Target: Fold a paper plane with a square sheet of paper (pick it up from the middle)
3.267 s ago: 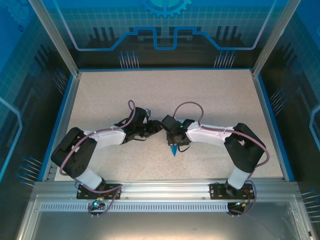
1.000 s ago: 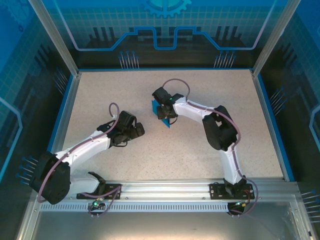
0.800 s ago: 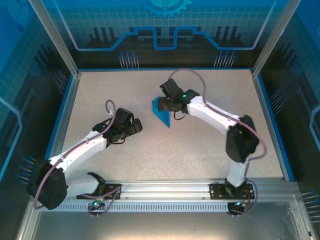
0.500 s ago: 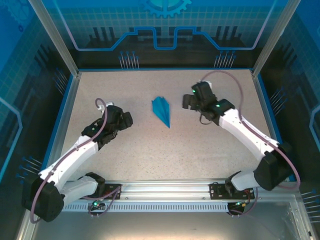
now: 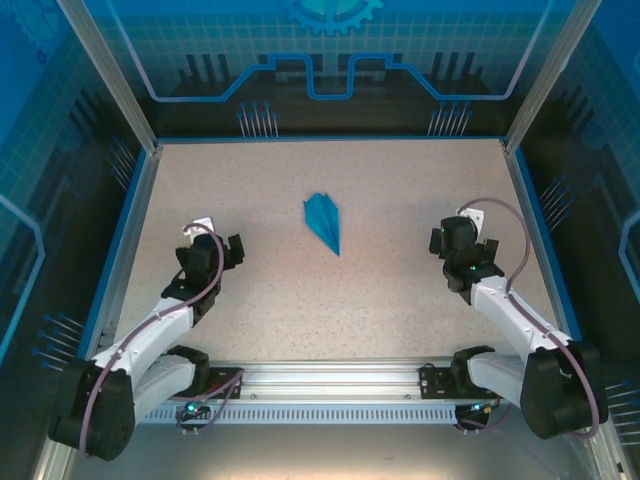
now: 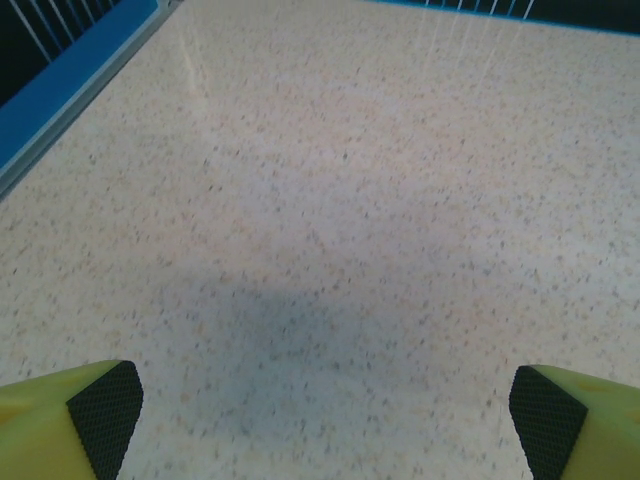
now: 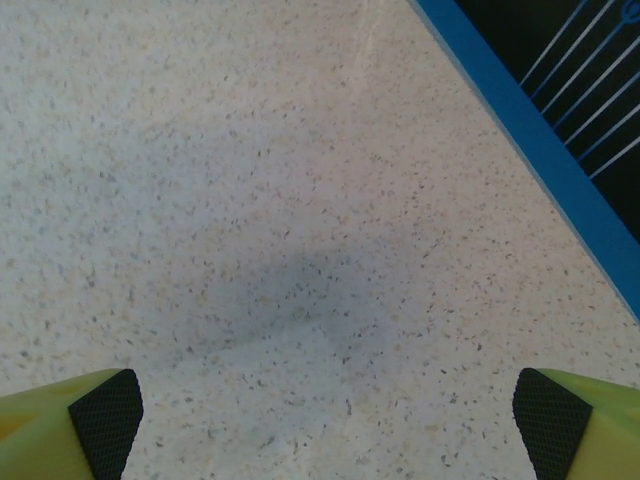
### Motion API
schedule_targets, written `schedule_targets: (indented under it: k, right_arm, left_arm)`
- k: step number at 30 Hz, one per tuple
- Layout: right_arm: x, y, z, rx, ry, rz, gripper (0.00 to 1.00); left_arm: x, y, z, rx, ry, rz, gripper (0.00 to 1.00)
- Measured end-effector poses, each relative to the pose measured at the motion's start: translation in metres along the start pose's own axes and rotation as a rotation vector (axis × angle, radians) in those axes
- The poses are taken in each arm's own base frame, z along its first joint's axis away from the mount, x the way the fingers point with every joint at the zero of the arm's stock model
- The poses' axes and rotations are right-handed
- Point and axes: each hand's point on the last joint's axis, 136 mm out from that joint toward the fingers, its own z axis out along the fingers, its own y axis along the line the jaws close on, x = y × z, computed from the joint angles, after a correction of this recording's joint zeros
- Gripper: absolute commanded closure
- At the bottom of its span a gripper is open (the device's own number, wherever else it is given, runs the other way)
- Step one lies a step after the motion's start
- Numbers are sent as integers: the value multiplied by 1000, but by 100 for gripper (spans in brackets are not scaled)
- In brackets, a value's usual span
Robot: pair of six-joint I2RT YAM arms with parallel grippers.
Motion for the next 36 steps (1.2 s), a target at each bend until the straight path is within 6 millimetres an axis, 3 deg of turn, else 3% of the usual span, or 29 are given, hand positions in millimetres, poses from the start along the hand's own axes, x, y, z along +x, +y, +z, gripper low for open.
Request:
schedule_targets:
  k: [6, 18, 24, 30, 36]
  right_arm:
    - [21, 19, 21, -69, -27, -100, 1]
    - [-18, 39, 28, -240, -238, -44, 1]
    - [-14, 57, 39, -320, -244, -64, 1]
    - [5, 71, 55, -357, -192, -96, 0]
    - [-1, 74, 56, -365, -212, -107, 1]
  left_arm:
    - [12, -5, 24, 46, -7, 66, 2]
    - [5, -26, 56, 248, -64, 72, 2]
    - [22, -33, 71, 282, -23, 91, 2]
    - [19, -34, 77, 282, -34, 90, 2]
    - [14, -34, 78, 281, -47, 87, 1]
